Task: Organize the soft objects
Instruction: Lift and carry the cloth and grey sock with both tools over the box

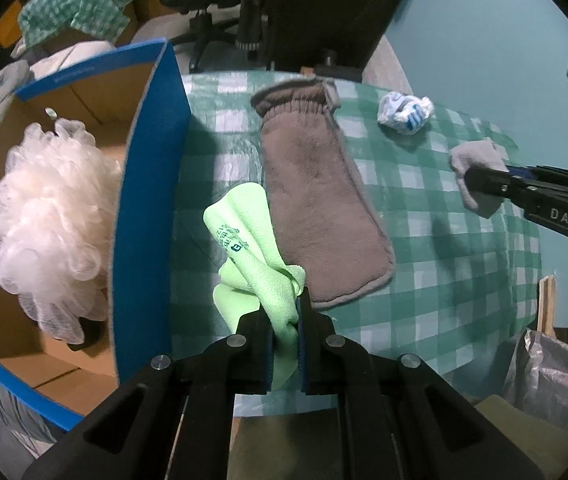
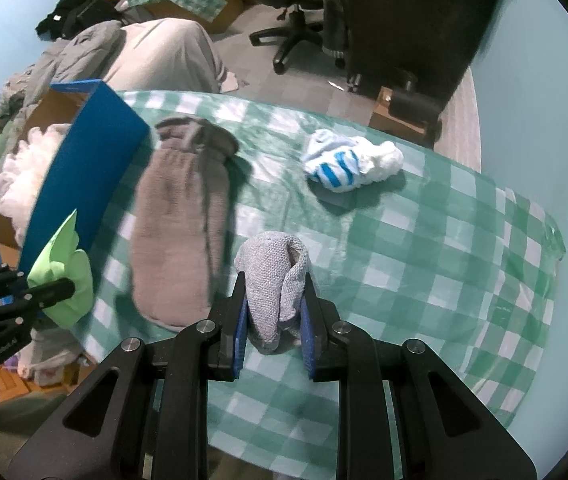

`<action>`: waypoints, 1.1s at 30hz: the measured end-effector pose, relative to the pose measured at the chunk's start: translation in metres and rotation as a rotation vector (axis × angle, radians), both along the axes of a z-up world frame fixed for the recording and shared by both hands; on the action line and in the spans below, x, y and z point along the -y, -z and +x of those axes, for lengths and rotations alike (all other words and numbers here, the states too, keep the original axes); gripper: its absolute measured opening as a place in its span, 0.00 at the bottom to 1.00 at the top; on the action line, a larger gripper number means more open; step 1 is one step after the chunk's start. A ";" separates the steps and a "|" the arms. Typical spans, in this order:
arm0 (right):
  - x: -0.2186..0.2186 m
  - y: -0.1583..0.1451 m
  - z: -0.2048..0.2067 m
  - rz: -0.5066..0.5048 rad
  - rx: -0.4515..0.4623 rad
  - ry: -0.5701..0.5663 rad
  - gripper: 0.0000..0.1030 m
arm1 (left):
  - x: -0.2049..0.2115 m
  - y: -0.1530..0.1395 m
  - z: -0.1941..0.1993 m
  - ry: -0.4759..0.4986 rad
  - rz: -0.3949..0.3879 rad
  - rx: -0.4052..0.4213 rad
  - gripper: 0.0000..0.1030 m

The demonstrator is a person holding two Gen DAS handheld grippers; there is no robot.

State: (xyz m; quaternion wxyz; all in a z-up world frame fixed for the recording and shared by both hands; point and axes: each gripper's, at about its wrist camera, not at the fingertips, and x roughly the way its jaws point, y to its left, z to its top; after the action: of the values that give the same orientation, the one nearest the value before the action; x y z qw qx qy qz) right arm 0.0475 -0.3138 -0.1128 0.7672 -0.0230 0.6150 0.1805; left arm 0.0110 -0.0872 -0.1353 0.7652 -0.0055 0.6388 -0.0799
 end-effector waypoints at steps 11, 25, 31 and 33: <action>-0.035 -0.027 -0.012 0.051 0.026 -0.043 0.20 | -0.017 -0.034 -0.006 0.000 -0.022 0.064 0.08; -0.080 -0.056 -0.017 0.086 0.062 -0.115 0.20 | -0.054 -0.059 -0.014 -0.076 -0.035 0.111 0.08; -0.103 -0.064 -0.016 0.106 0.072 -0.156 0.20 | -0.073 -0.064 -0.019 -0.128 -0.035 0.118 0.08; -0.112 -0.066 -0.014 0.114 0.076 -0.171 0.20 | -0.079 -0.065 -0.020 -0.144 -0.035 0.119 0.08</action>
State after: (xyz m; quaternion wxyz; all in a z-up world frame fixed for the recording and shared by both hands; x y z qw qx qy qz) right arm 0.0333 -0.2021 -0.0467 0.7719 -0.0386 0.5699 0.2791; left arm -0.0093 -0.0078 -0.0707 0.8052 -0.0600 0.5888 -0.0362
